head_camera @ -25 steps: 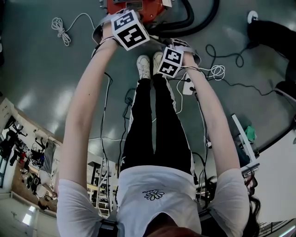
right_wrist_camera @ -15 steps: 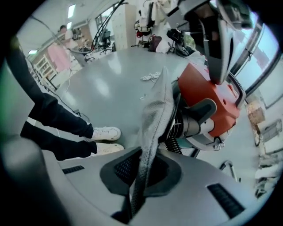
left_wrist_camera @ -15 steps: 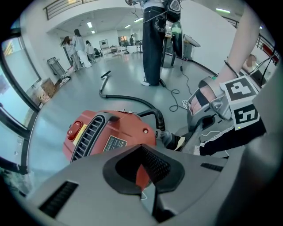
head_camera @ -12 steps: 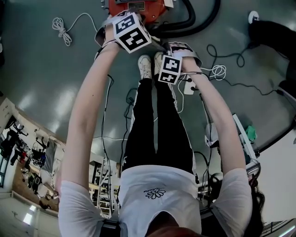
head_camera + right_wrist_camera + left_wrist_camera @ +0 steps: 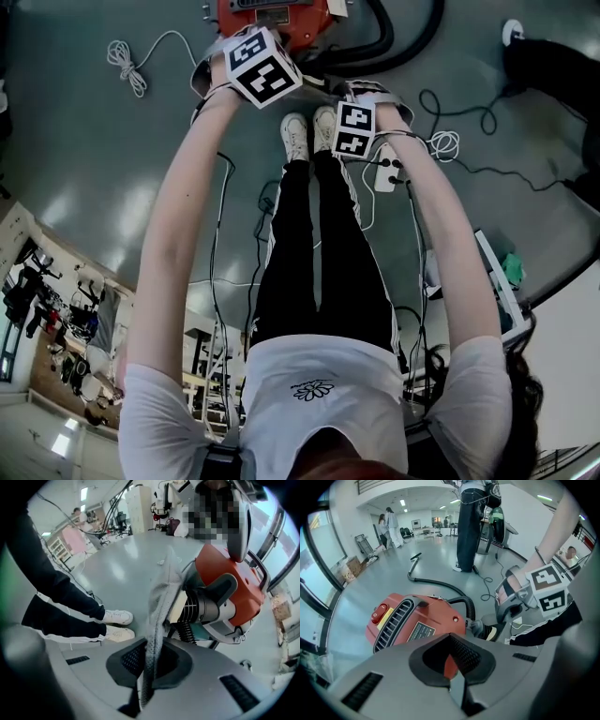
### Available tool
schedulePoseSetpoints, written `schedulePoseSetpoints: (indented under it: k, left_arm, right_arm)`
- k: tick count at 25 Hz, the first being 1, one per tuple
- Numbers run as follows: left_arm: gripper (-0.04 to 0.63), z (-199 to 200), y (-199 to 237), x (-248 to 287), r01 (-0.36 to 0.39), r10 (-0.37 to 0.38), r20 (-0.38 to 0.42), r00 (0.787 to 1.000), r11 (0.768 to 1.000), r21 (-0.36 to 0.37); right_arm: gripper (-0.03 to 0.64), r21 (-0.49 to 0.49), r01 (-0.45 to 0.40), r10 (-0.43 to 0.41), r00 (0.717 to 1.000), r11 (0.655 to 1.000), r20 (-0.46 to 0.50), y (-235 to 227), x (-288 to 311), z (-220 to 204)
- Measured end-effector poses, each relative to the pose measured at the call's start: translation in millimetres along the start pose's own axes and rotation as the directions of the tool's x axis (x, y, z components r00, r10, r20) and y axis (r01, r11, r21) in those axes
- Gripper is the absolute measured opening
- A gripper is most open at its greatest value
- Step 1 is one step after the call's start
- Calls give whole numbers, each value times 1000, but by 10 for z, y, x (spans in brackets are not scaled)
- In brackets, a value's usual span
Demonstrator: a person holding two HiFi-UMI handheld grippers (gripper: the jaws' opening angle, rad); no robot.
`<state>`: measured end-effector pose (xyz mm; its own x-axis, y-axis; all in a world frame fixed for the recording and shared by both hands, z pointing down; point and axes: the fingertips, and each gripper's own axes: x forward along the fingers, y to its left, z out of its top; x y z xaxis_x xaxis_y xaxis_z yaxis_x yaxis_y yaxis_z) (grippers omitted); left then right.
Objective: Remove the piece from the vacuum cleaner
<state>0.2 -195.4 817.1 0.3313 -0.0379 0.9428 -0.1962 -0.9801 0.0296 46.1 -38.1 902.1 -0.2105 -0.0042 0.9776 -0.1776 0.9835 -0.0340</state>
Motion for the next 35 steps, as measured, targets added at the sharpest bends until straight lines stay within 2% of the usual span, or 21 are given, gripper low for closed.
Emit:
schedulePoseSetpoints:
  k: [2, 4, 8, 9, 13, 17, 22, 26, 31, 33, 34, 35]
  left_arm:
    - [5, 4, 5, 3, -13, 13, 16, 1000, 1000, -4]
    - [5, 8, 23, 7, -22, 23, 31, 999, 1000, -16]
    - [5, -18, 33, 14, -21, 21, 27, 999, 1000, -19]
    - [5, -15, 28, 16, -17, 18, 24, 1000, 1000, -19]
    - [5, 7, 37, 2, -21, 21, 21, 1000, 1000, -12]
    - [5, -8, 35, 10, -27, 28, 15, 1000, 999, -17]
    - [5, -3, 33, 7, -26, 26, 32, 999, 999, -21]
    - [5, 6, 51, -1, -37, 41, 70, 997, 998, -53]
    - [5, 4, 55, -5, -57, 64, 73, 995, 994, -95]
    - [5, -21, 66, -38, -44, 61, 85, 994, 981, -188]
    - [5, -40, 68, -70, -33, 61, 99, 993, 963, -266]
    - [5, -52, 65, -119, -23, 70, 121, 990, 936, -352]
  right_arm:
    - [23, -38, -8, 7, 1000, 999, -17, -91, 13, -121]
    - [23, -75, 18, -21, 999, 997, -30, -99, 0, -131]
    - [23, -9, 66, -66, 998, 998, 19, 126, 15, 88]
    - [23, -21, 70, -70, 997, 997, 23, 153, 3, 112]
    - [23, -170, 77, -73, 997, 982, 33, 201, -143, 221]
    - [23, -206, 43, -40, 999, 978, 14, 330, -51, 235]
    - [23, -253, -35, 37, 999, 967, 2, 733, 26, 159]
    - [22, -90, -9, 10, 1000, 996, 16, 639, -6, 18]
    - [23, -39, 26, -25, 1000, 999, 18, 430, -165, 4]
    - [23, 24, 40, -40, 999, 999, 20, 390, -290, 40]
    - [23, 62, 44, -46, 999, 997, 23, 383, -368, 57]
    - [23, 100, 48, -51, 998, 994, 28, 378, -456, 75]
